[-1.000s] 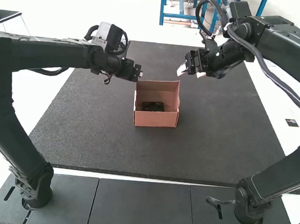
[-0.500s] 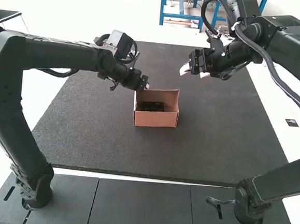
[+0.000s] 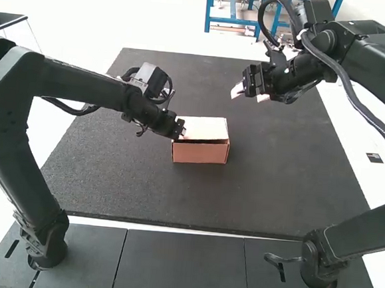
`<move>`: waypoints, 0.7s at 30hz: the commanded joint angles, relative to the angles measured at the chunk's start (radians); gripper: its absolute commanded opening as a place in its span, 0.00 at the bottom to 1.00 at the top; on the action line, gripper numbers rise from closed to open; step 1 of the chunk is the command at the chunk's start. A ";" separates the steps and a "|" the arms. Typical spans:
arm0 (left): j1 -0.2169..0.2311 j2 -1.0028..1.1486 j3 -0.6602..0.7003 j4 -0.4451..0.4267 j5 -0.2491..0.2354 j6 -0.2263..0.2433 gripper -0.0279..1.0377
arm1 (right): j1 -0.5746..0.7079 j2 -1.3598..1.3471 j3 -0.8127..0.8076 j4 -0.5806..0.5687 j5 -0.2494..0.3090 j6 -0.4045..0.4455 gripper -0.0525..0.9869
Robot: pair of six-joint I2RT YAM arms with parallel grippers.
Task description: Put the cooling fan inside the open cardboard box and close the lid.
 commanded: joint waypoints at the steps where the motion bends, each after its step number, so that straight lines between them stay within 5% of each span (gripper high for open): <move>1: -0.008 0.006 -0.030 0.041 0.013 -0.009 0.91 | 0.004 -0.017 -0.011 0.002 -0.005 0.007 0.85; 12: -0.030 0.042 -0.134 0.179 0.010 -0.010 0.91 | 0.002 -0.017 -0.034 0.001 0.002 0.009 0.85; 21: -0.014 -0.080 -0.097 0.110 0.010 -0.063 0.92 | 0.002 -0.020 -0.039 0.001 0.002 0.007 0.85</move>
